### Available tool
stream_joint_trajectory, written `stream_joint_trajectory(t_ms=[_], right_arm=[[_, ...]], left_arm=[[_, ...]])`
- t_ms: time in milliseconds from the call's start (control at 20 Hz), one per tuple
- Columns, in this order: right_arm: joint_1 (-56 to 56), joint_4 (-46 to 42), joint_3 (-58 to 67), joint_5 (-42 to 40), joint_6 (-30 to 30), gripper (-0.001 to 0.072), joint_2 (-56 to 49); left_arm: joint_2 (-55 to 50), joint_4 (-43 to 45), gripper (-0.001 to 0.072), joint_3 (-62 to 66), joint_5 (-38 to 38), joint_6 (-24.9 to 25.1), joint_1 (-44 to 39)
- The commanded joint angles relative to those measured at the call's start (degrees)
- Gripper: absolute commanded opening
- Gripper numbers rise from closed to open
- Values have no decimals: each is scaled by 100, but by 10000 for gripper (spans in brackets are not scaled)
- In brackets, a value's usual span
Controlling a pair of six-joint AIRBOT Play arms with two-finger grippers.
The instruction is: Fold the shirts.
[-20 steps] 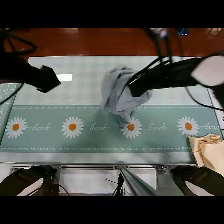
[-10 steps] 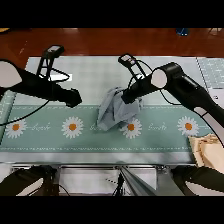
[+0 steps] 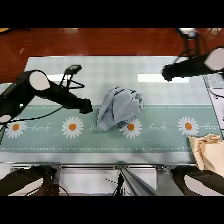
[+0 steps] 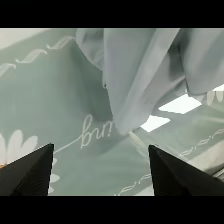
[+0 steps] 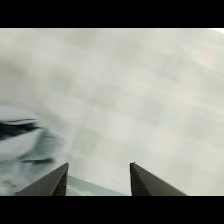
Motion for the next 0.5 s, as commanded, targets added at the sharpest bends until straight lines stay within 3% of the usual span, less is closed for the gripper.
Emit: stream_joint_trajectory(t_ms=[0,200,450], right_arm=[[-1272,625,-131,452,-308,482,59],[-2105,1661,-769,610,-863,496,59],[-2284,2236,-1510,612,-1196,496,59]], left_arm=[[-258,-490,714,-413,131,474,0],[-466,-1266,714,-984,466,984,0],[-1104,-2483,713,-1137,1036,1482,-4]])
